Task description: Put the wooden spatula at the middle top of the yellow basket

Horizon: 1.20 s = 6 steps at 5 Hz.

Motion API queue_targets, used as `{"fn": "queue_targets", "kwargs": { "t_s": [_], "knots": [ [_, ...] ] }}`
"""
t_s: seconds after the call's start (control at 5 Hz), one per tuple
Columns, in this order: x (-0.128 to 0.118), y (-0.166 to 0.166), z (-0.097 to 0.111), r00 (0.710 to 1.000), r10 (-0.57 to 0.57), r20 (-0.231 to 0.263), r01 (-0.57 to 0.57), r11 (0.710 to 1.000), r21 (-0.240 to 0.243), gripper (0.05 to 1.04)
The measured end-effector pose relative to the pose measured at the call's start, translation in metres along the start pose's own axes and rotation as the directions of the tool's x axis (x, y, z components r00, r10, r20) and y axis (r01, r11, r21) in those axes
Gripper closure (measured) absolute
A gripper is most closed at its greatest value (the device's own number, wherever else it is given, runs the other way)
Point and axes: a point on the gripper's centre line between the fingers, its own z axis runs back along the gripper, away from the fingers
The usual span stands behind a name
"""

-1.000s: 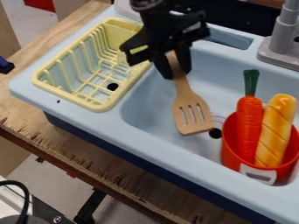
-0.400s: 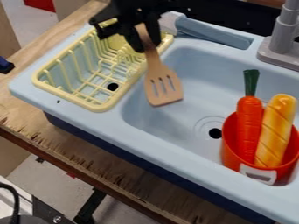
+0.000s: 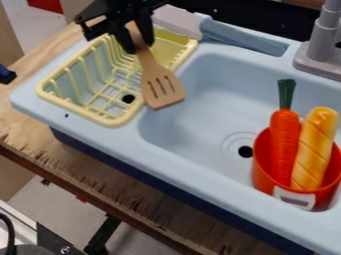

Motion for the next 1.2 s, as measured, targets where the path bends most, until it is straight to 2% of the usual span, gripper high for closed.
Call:
{"fn": "queue_targets", "kwargs": {
  "t_s": [0.2, 0.4, 0.6, 0.8, 1.0, 1.2],
  "knots": [
    [0.010, 0.012, 0.001, 0.982, 0.190, 0.015, -0.191, 0.981, 0.037, 0.836],
    [0.014, 0.020, 0.000, 0.948, 0.316, 0.042, -0.319, 0.946, 0.066, 0.836],
    [0.025, 0.019, 0.005, 0.890, 0.442, 0.106, -0.451, 0.889, 0.081, 0.836],
    [0.027, 0.021, 0.004, 0.871, 0.474, 0.128, -0.485, 0.871, 0.077, 0.802],
    [0.022, 0.027, -0.006, 0.868, 0.482, 0.118, -0.493, 0.864, 0.104, 0.657],
    [0.021, 0.029, -0.011, 0.879, 0.460, 0.129, -0.475, 0.869, 0.140, 0.368]
  ]
}}
